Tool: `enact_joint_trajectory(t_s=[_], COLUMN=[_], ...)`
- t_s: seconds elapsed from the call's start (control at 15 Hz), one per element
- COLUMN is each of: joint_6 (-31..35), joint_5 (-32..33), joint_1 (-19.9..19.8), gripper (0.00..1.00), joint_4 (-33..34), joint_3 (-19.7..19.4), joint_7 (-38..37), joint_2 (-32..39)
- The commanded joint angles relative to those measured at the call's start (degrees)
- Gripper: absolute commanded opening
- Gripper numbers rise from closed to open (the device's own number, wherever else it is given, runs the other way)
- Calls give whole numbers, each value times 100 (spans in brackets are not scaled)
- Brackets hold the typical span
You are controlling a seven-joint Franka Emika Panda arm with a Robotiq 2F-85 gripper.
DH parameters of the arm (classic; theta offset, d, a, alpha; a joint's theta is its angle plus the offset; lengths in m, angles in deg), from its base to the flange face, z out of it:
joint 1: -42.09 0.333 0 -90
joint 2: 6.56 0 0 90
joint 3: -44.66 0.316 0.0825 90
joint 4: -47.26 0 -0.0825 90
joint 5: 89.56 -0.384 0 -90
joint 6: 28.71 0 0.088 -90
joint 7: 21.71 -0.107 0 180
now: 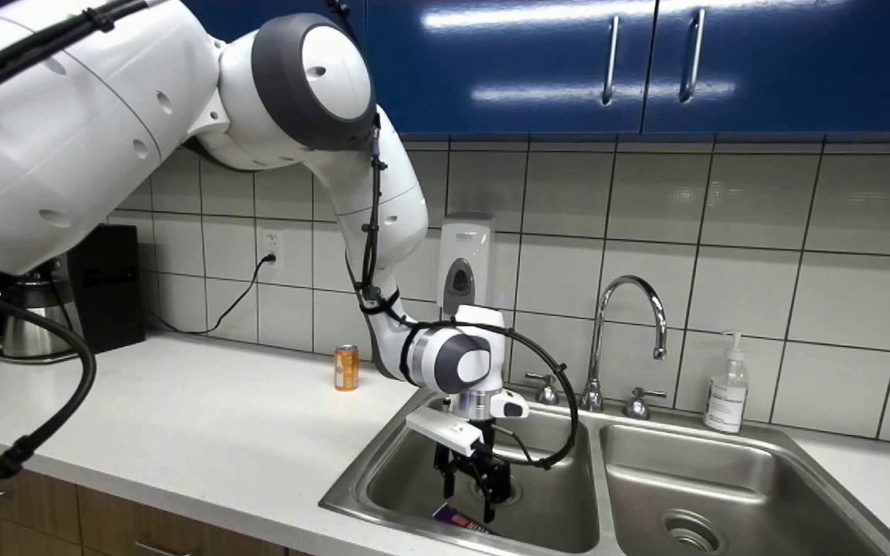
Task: Take the bar of chocolate out of the sink and put it on the counter
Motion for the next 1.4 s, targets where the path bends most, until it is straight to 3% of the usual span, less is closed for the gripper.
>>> enact_joint_trajectory(t_s=[0.0, 0.93, 1.33], joint_6=[-12, -27, -6], joint_5=[91, 80, -205], joint_1=[-72, -73, -138], gripper=[100, 100, 100], joint_4=[18, 44, 79], joint_3=[66, 82, 163], joint_7=[-60, -60, -341], joint_2=[0, 14, 85])
